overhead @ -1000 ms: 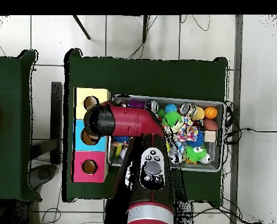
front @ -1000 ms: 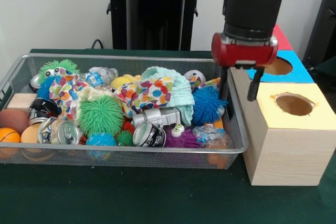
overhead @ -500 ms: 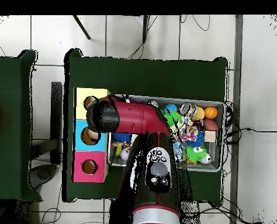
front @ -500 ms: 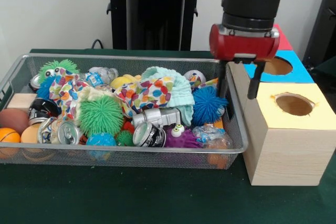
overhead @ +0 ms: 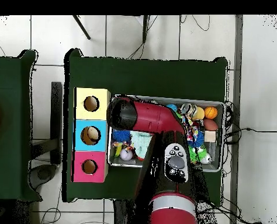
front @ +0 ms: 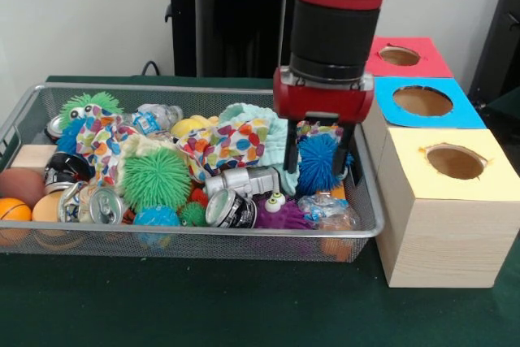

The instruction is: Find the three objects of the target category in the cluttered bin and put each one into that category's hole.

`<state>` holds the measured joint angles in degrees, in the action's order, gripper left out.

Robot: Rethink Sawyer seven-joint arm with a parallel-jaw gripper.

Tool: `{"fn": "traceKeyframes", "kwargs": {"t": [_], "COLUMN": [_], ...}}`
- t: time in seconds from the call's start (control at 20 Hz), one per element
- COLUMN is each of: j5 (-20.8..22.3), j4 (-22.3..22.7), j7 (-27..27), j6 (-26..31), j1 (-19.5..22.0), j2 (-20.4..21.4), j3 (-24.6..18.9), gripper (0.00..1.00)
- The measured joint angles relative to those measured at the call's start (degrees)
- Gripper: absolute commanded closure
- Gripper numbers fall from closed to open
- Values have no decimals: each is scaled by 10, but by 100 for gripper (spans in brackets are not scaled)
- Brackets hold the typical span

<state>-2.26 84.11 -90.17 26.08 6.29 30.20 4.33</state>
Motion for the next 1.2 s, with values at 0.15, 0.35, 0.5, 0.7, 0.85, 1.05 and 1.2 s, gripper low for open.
{"fn": "traceKeyframes", "kwargs": {"t": [0.15, 0.35, 0.5, 0.7, 0.85, 1.05, 1.2], "j5": [0, 2, 2, 3, 4, 4, 5], "j4": [-3, -6, -7, -7, -7, -7, -6], "j7": [0, 0, 0, 0, 0, 0, 0], "j6": [0, 0, 0, 0, 0, 0, 0], "j1": [2, 1, -2, -9, -14, -14, -10], "j2": [-10, -20, -24, -26, -26, -26, -23], "j3": [0, 0, 0, 0, 0, 0, 0], "gripper": [0, 0, 0, 0, 0, 0, 0]}}
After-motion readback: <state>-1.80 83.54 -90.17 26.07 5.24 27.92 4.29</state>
